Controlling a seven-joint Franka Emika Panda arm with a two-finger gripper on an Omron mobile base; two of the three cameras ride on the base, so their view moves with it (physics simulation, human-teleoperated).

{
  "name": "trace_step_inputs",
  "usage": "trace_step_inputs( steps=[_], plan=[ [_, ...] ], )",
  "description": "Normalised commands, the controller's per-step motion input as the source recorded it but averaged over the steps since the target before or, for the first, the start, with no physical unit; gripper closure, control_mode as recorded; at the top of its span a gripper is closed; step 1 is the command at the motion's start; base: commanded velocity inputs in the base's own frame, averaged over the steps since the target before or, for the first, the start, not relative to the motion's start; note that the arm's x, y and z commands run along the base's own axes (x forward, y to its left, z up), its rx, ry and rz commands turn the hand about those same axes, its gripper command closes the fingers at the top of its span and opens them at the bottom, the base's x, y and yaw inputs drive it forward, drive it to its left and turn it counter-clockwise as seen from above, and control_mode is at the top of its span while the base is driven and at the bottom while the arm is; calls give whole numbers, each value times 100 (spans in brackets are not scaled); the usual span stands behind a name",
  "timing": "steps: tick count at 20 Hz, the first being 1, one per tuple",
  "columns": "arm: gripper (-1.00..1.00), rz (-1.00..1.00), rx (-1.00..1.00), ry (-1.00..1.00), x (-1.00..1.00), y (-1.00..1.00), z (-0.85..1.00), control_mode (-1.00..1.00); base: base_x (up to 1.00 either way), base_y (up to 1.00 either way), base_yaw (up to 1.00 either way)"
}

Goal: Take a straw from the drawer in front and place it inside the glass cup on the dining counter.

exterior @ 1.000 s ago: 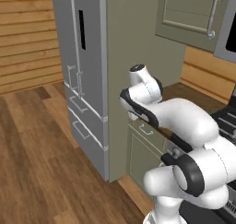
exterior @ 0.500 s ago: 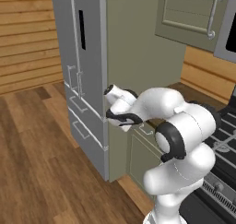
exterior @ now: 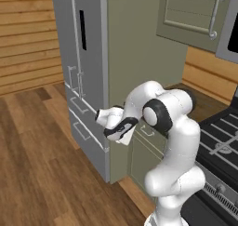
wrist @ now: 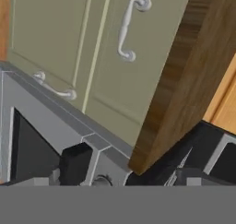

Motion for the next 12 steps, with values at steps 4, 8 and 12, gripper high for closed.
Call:
trace_step_inputs(
  steps=[4,8,12],
  plan=[
    [-100,2,-21,0,49,-23,-61,-100,0,0,0],
    [-100,1,-14,0,47,-23,-43,-100,0,0,0],
    [-100,0,-8,-2,47,-31,-40,-100,0,0,0]
  ],
)
